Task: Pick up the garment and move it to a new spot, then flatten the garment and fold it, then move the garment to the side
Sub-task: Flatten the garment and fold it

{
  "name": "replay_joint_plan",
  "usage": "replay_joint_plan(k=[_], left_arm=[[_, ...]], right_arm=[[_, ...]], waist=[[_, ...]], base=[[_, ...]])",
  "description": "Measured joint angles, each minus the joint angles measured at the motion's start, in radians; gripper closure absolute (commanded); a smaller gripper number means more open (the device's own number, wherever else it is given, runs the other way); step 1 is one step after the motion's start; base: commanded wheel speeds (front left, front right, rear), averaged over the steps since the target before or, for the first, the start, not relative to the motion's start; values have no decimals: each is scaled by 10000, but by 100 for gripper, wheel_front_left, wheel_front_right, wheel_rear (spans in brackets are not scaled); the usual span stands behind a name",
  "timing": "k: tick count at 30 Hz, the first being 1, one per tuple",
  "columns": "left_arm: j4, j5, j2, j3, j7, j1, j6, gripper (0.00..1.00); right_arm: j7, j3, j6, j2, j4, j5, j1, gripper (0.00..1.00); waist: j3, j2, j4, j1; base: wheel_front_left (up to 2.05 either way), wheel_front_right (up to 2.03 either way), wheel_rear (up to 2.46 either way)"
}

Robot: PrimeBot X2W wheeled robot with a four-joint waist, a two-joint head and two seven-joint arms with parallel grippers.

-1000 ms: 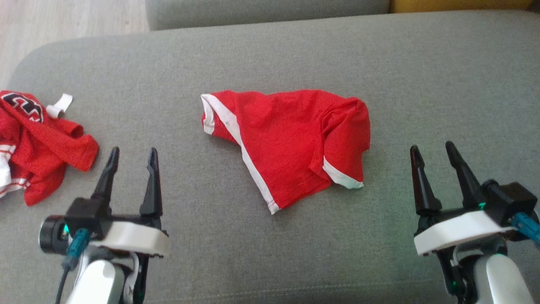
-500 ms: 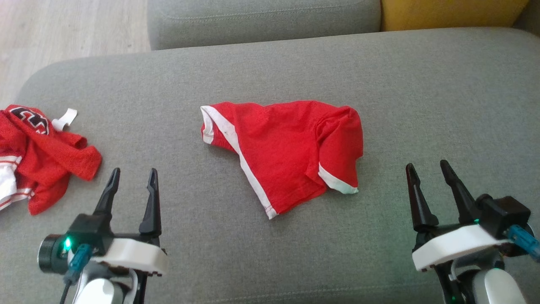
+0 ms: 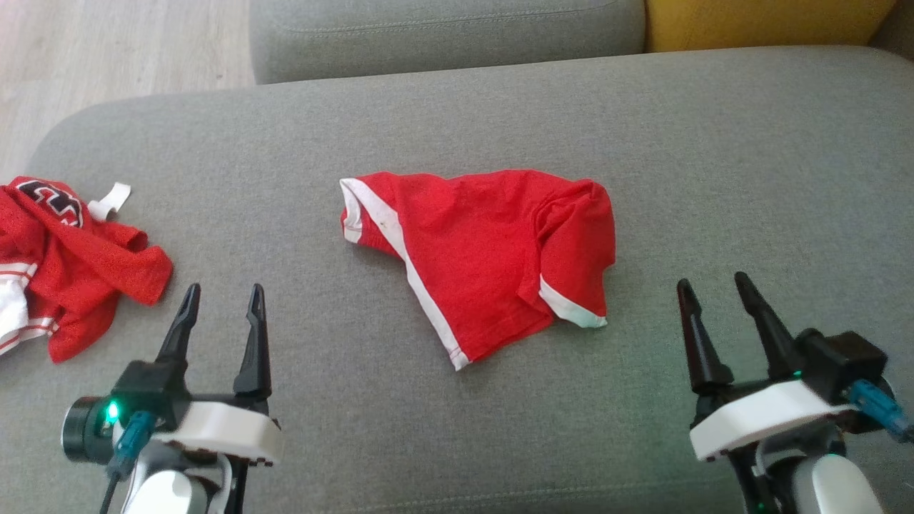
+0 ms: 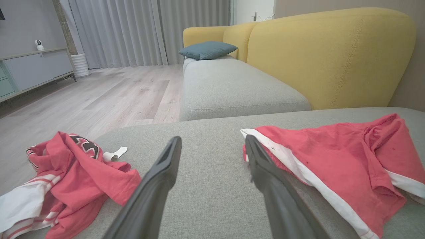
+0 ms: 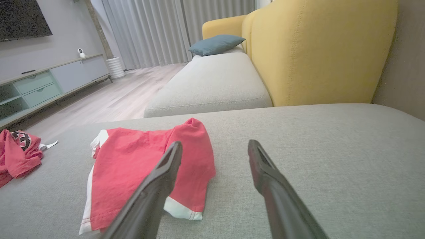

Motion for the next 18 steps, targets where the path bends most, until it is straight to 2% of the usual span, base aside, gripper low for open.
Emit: replay_joint_plan(k=[6,17,18], left_arm=[[0,-25,6,-52,0,-34,0,0],[12,-23,-109,-290,-102,-734,2,0],[12,-23,-109,-290,-102,-734,2,0]], right_arm=[[439,765,0,0,238,-240,-27,0],[1728,3797,0,-368,2002,-401,-1476,0],[1728,3797,0,-368,2002,-401,-1476,0]], waist=[[93,0,118,0],[800,0,772,0],[800,0,772,0]], base=[[0,0,0],[0,0,0],[0,0,0]])
